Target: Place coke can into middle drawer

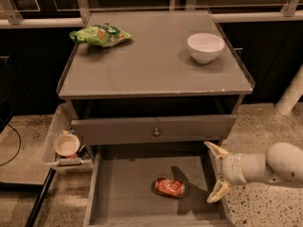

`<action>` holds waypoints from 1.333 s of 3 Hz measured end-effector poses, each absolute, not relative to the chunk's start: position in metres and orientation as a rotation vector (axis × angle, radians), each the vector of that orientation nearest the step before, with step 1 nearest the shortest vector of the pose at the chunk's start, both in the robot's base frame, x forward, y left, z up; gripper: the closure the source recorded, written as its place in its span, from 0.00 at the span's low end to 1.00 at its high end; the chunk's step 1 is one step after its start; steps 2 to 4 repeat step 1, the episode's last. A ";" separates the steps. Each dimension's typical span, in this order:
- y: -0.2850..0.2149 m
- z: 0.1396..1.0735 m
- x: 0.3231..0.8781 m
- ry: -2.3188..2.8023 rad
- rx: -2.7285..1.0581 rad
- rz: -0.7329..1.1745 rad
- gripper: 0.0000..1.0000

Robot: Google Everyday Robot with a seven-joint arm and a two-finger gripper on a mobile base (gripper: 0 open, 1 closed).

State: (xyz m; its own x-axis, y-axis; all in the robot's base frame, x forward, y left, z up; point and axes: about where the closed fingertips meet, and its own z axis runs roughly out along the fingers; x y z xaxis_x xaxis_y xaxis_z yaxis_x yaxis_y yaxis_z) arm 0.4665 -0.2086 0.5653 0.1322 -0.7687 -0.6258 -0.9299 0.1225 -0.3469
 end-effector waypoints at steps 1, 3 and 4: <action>-0.208 0.573 0.460 1.630 -1.715 0.321 0.00; -0.208 0.573 0.460 1.630 -1.715 0.321 0.00; -0.208 0.573 0.460 1.630 -1.715 0.321 0.00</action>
Offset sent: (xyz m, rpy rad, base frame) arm 0.0000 0.0000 0.0000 0.0000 0.0000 0.0000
